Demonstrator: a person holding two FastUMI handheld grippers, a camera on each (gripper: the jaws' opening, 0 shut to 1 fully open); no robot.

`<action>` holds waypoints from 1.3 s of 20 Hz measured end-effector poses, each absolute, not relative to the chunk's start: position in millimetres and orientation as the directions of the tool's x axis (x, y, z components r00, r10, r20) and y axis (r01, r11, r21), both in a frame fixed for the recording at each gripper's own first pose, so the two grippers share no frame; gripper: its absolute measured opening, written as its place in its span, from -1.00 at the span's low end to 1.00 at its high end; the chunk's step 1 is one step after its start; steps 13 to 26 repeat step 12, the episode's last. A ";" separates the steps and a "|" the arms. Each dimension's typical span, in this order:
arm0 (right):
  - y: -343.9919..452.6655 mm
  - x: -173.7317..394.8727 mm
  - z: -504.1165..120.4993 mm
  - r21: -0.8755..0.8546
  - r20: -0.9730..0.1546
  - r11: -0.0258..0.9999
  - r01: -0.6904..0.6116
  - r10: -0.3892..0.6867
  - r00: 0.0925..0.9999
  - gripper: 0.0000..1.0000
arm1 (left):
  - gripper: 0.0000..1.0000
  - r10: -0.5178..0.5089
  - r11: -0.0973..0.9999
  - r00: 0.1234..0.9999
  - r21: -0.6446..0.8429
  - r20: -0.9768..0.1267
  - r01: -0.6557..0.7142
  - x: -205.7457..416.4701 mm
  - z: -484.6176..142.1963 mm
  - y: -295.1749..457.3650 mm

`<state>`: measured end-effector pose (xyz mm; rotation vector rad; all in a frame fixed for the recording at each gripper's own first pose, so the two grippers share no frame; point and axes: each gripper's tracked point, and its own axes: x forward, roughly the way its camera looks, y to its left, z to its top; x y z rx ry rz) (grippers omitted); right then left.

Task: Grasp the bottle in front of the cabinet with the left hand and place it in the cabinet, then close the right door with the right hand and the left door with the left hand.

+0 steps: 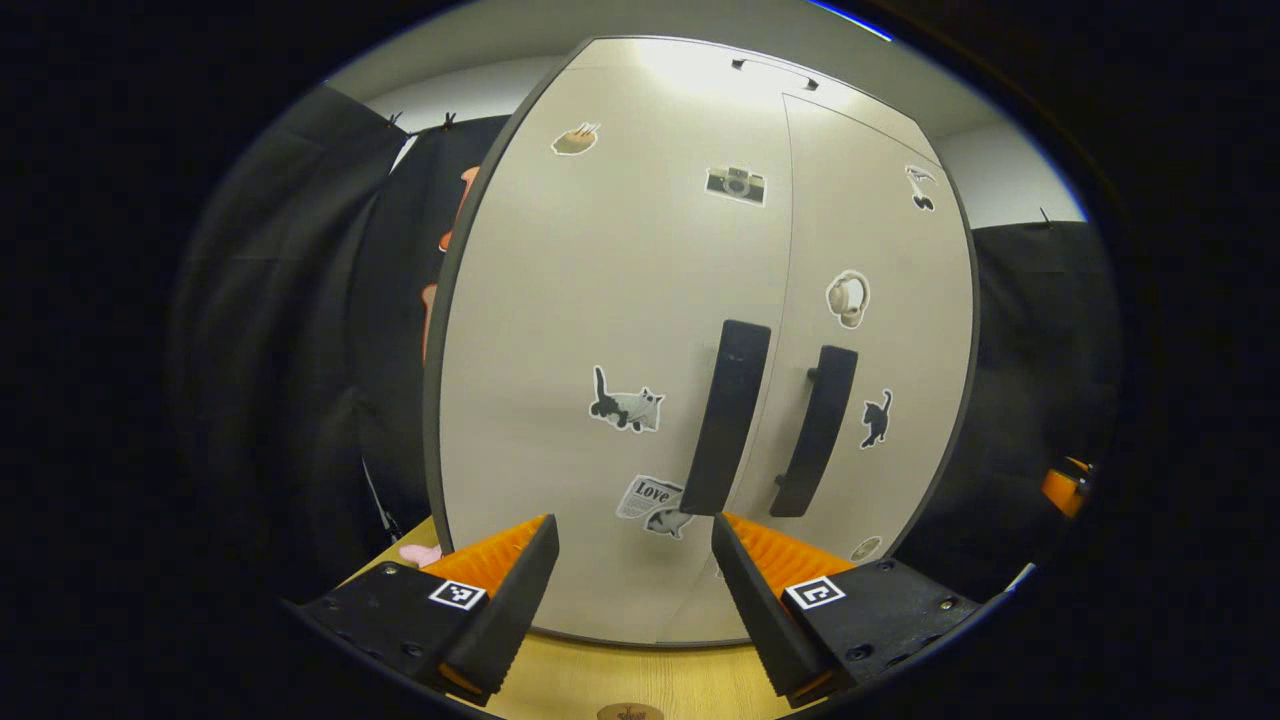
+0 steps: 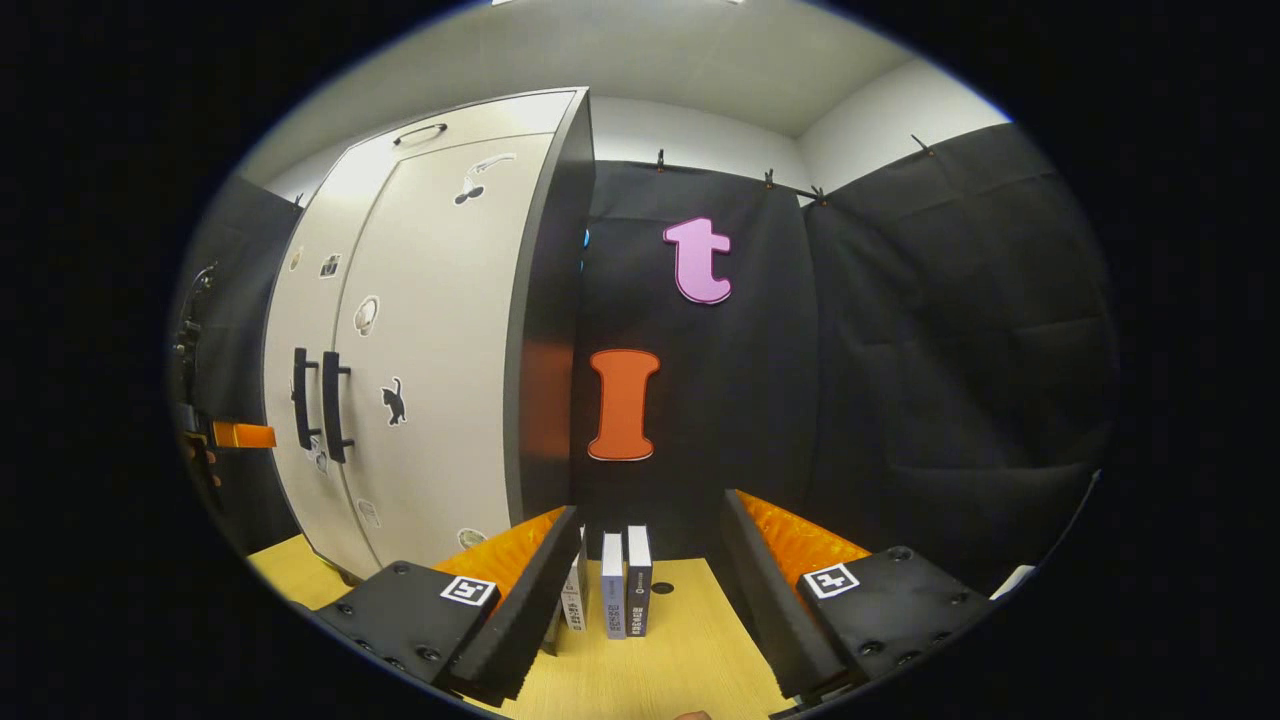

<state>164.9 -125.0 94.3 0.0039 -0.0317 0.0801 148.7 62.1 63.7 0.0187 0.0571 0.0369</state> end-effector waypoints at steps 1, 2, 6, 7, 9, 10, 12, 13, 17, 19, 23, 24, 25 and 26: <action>-123.7 163.1 95.6 0.000 0.035 0.997 -0.080 0.080 0.996 0.91 | 0.88 0.036 0.999 0.998 0.020 -0.048 -0.035 140.8 70.1 61.9; -122.1 161.2 97.3 -0.001 0.039 0.997 -0.083 0.083 0.996 0.91 | 0.88 0.038 0.999 0.999 0.023 -0.040 -0.037 133.5 76.1 62.6; -116.8 152.3 104.2 0.000 0.050 0.996 -0.093 0.093 0.994 0.91 | 0.93 0.031 0.999 1.000 0.017 -0.002 -0.031 105.7 99.8 58.8; -115.3 150.3 105.6 0.000 0.052 0.995 -0.097 0.097 0.994 0.91 | 0.87 0.028 1.000 1.000 0.011 0.006 -0.028 99.7 104.9 57.6; -114.6 145.8 106.5 -0.001 0.054 0.994 -0.105 0.105 0.993 0.91 | 0.87 0.026 1.000 1.000 0.000 0.016 -0.026 88.1 112.6 54.8; -114.2 144.2 107.2 -0.001 0.054 0.994 -0.110 0.110 0.992 0.91 | 0.87 0.025 1.000 1.000 -0.005 0.017 -0.024 84.1 114.6 52.9; -116.5 140.4 107.3 -0.001 0.056 0.993 -0.117 0.116 0.992 0.77 | 0.87 0.021 1.000 0.999 -0.011 0.025 -0.020 75.7 118.9 48.5; -116.5 140.4 107.3 -0.001 0.056 0.993 -0.117 0.116 0.992 0.77 | 0.87 0.021 1.000 0.999 -0.011 0.025 -0.020 75.7 118.9 48.5; -116.5 140.4 107.3 -0.001 0.056 0.993 -0.117 0.116 0.992 0.77 | 0.87 0.021 1.000 0.999 -0.011 0.025 -0.020 75.7 118.9 48.5; -116.5 140.4 107.3 -0.001 0.056 0.993 -0.117 0.116 0.992 0.77 | 0.87 0.021 1.000 0.999 -0.011 0.025 -0.020 75.7 118.9 48.5; -116.5 140.4 107.3 -0.001 0.056 0.993 -0.117 0.116 0.992 0.77 | 0.87 0.021 1.000 0.999 -0.011 0.025 -0.020 75.7 118.9 48.5; -116.5 140.4 107.3 -0.001 0.056 0.993 -0.117 0.116 0.992 0.77 | 0.87 0.021 1.000 0.999 -0.011 0.025 -0.020 75.7 118.9 48.5; -116.5 140.4 107.3 -0.001 0.056 0.993 -0.117 0.116 0.992 0.77 | 0.87 0.021 1.000 0.999 -0.011 0.025 -0.020 75.7 118.9 48.5; -116.5 140.4 107.3 -0.001 0.056 0.993 -0.117 0.116 0.992 0.77 | 0.87 0.021 1.000 0.999 -0.011 0.025 -0.020 75.7 118.9 48.5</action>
